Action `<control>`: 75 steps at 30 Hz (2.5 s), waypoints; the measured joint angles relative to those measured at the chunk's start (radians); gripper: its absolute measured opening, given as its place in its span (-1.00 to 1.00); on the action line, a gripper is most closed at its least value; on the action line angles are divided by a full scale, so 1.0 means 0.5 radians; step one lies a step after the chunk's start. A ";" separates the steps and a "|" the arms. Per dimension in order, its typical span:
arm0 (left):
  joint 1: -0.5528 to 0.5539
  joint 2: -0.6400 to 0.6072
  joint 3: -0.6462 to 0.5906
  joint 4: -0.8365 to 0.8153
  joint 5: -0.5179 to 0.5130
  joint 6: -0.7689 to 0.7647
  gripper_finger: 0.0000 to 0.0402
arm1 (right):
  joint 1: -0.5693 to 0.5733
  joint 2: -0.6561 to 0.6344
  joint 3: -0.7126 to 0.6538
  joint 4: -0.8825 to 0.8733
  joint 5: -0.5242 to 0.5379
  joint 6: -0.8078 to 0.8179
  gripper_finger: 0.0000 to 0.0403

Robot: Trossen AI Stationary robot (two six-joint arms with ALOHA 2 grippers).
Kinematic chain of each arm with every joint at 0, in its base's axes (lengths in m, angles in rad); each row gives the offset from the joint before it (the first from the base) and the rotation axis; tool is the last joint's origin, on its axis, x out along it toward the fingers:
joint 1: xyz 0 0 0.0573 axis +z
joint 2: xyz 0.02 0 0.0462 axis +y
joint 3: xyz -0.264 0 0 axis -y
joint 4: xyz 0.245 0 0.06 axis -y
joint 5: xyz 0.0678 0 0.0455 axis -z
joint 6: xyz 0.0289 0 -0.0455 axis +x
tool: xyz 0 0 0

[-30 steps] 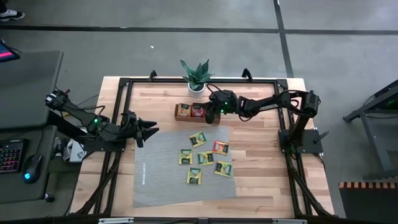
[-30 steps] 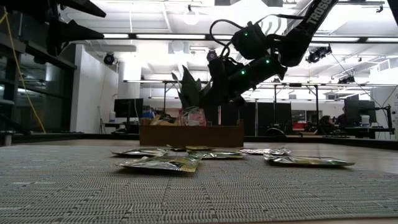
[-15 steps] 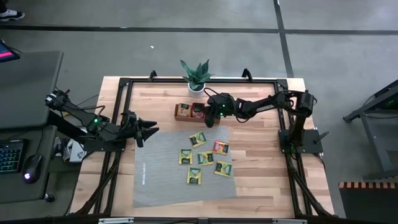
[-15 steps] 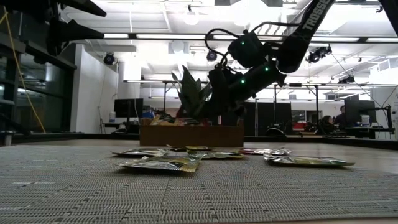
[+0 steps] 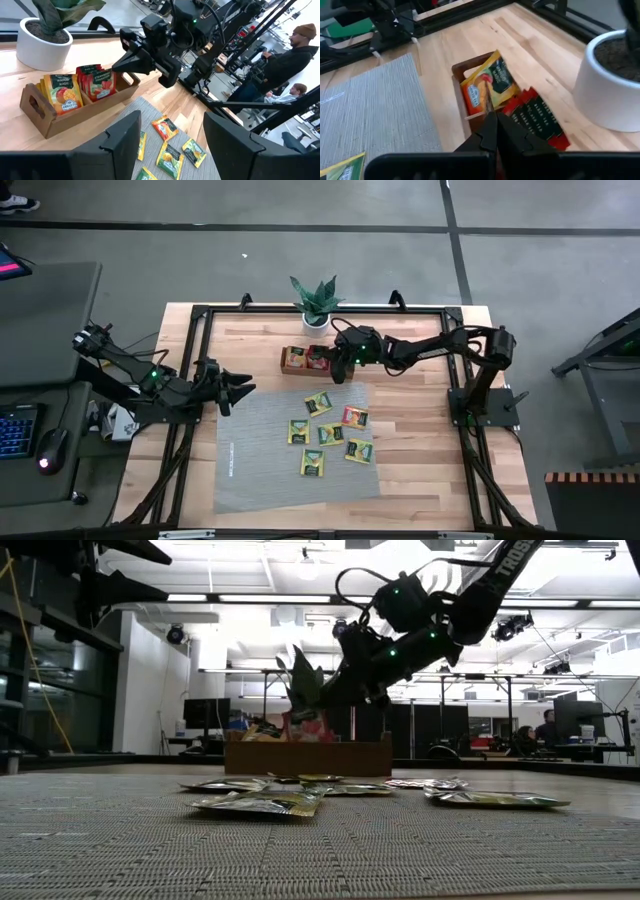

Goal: Pick & Place Tea
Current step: Put the red tea bag into the middle section of the wooden organizer, then put the orange tea bag into the left section of the wooden organizer

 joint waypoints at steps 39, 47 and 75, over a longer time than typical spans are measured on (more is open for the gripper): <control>0.000 0.000 0.000 -0.005 0.032 -0.038 0.06 | -0.009 -0.007 0.000 -0.226 -0.165 -0.223 -0.49; 0.000 0.001 -0.001 -0.001 0.129 -0.039 0.06 | -0.009 -0.092 0.000 -0.231 -0.120 -0.231 -0.10; 0.845 1.044 0.179 0.595 1.414 -0.253 0.06 | 0.229 -0.993 0.002 -1.922 -0.035 0.426 -0.03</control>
